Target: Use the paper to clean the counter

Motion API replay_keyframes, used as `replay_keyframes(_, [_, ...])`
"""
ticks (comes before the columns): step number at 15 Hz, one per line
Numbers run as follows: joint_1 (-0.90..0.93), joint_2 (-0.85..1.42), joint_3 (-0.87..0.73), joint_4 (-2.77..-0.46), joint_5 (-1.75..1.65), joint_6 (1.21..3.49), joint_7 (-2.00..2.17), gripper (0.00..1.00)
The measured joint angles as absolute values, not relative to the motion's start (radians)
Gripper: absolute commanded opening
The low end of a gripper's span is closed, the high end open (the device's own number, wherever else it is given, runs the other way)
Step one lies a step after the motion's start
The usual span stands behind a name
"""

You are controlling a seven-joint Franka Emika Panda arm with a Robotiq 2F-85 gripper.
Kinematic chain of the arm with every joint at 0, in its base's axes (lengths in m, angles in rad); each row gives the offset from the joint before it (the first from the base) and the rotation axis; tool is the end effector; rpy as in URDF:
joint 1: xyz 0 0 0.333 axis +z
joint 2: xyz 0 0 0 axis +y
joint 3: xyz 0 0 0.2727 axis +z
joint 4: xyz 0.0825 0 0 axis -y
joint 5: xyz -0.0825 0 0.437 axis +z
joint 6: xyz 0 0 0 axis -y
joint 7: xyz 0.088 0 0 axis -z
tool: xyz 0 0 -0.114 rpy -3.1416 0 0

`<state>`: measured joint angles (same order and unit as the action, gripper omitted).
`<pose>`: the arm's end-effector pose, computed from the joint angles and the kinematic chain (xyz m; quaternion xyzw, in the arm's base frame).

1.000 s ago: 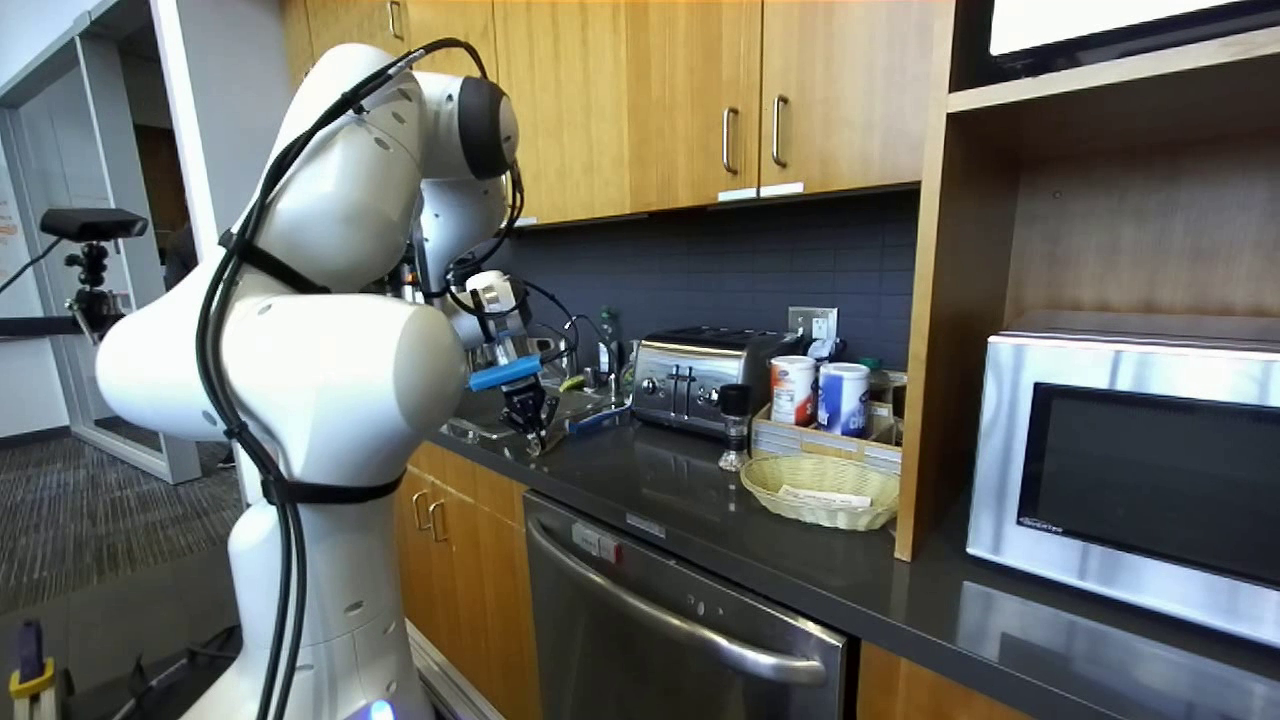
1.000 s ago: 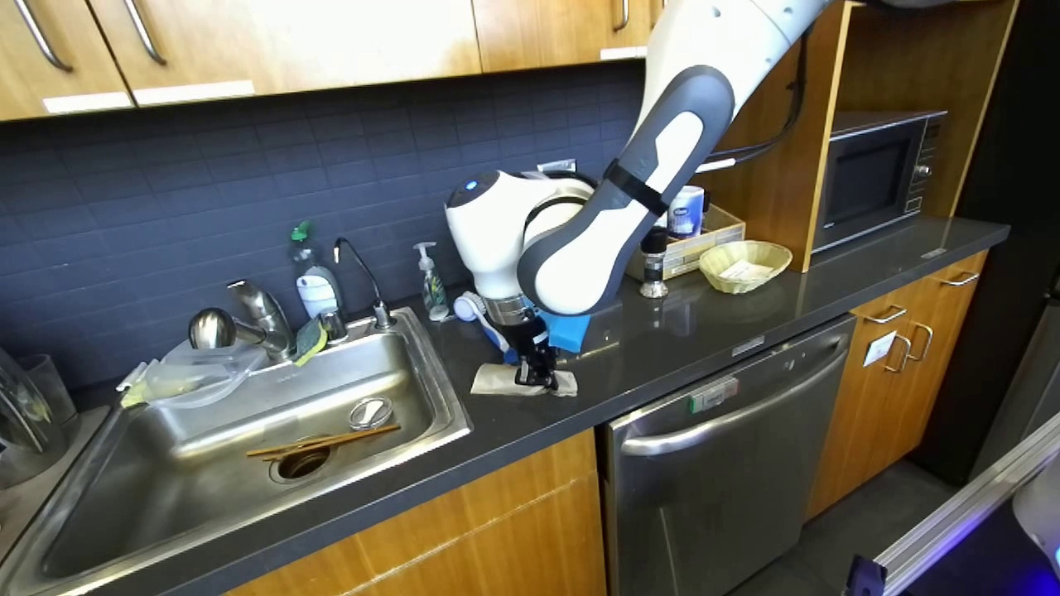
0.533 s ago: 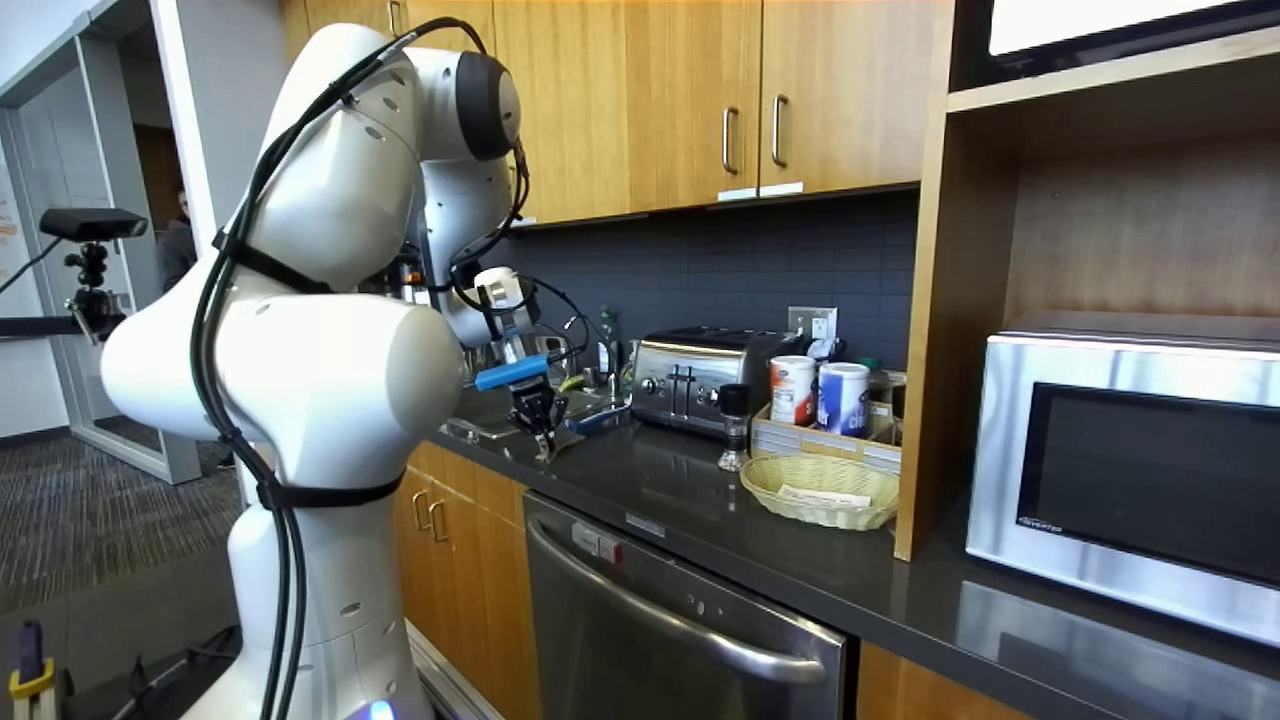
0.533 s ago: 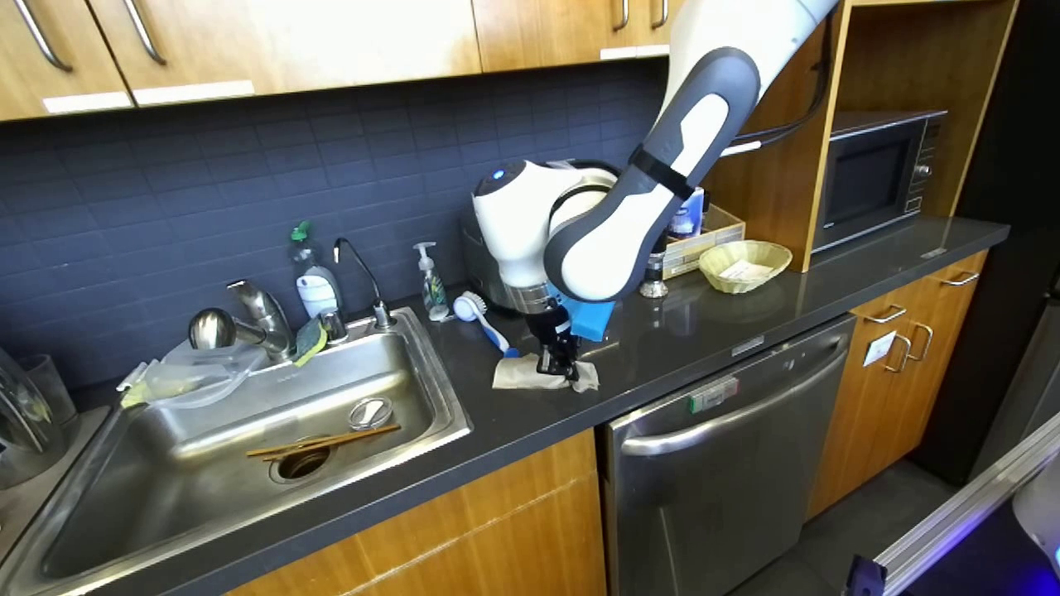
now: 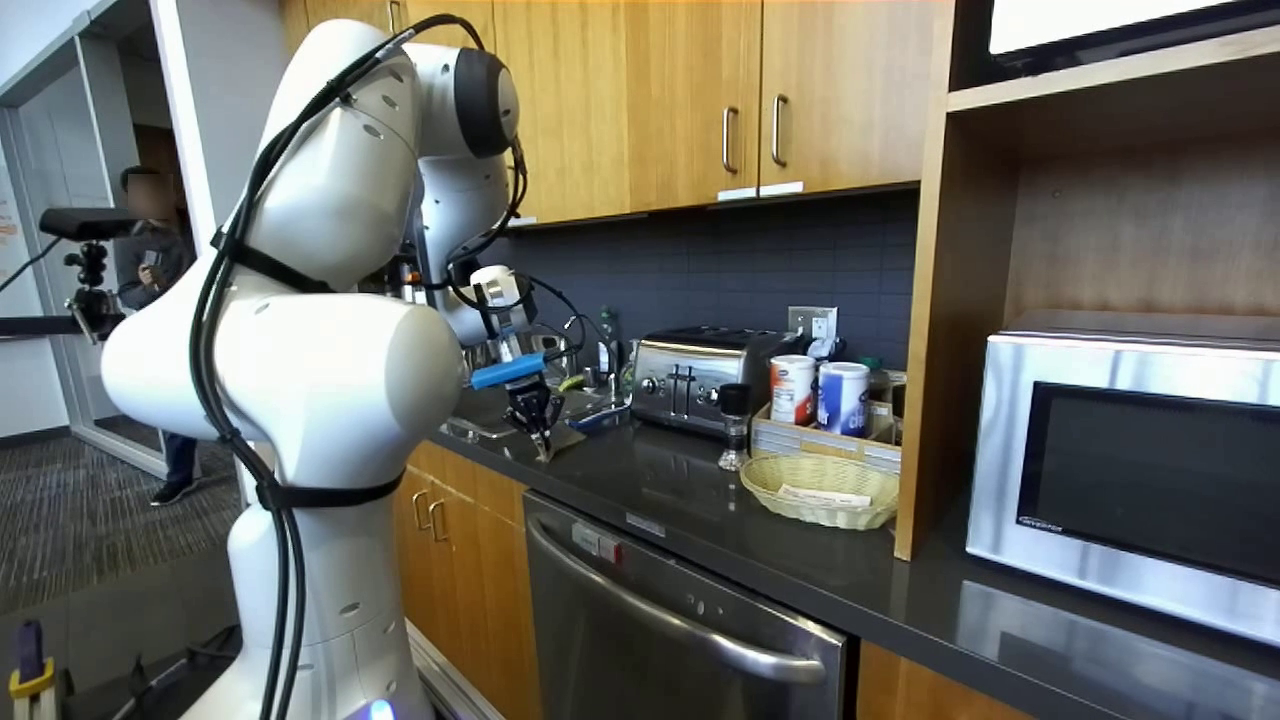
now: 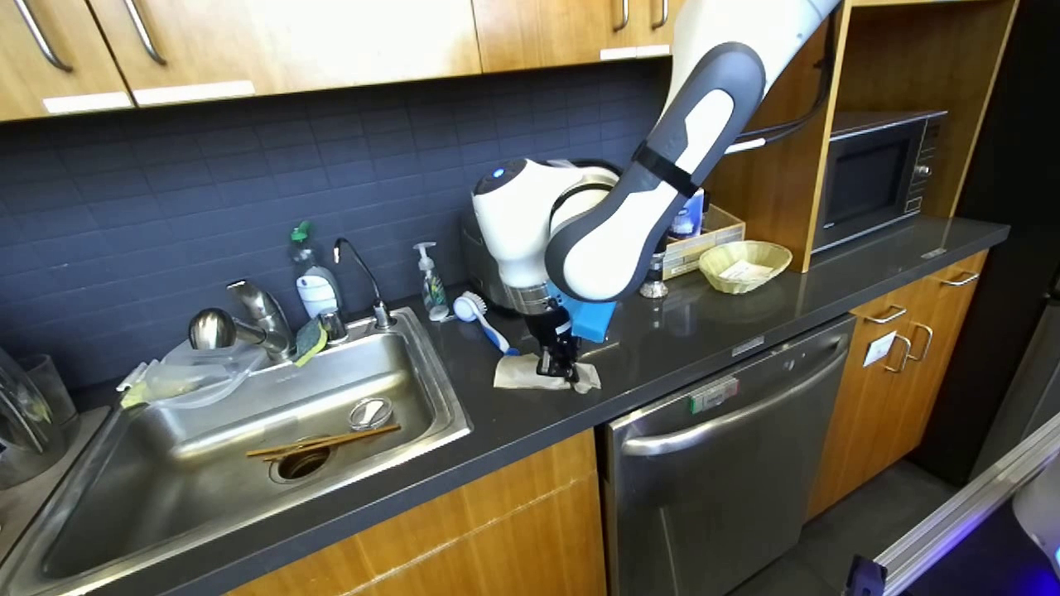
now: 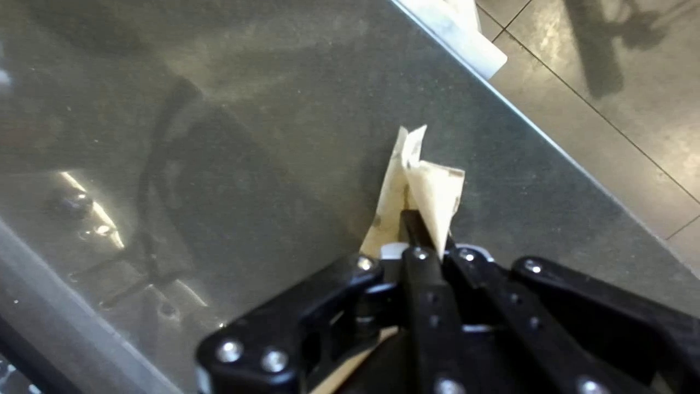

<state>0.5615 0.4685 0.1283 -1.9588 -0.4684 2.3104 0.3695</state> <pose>0.4854 0.3891 0.1429 0.9384 0.3144 0.0233 0.1414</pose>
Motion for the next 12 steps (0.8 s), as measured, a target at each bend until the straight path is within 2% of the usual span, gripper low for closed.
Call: replay_keyframes(12, [0.623, 0.505, 0.170, -1.888, -0.471, 2.273, 0.359, 0.01])
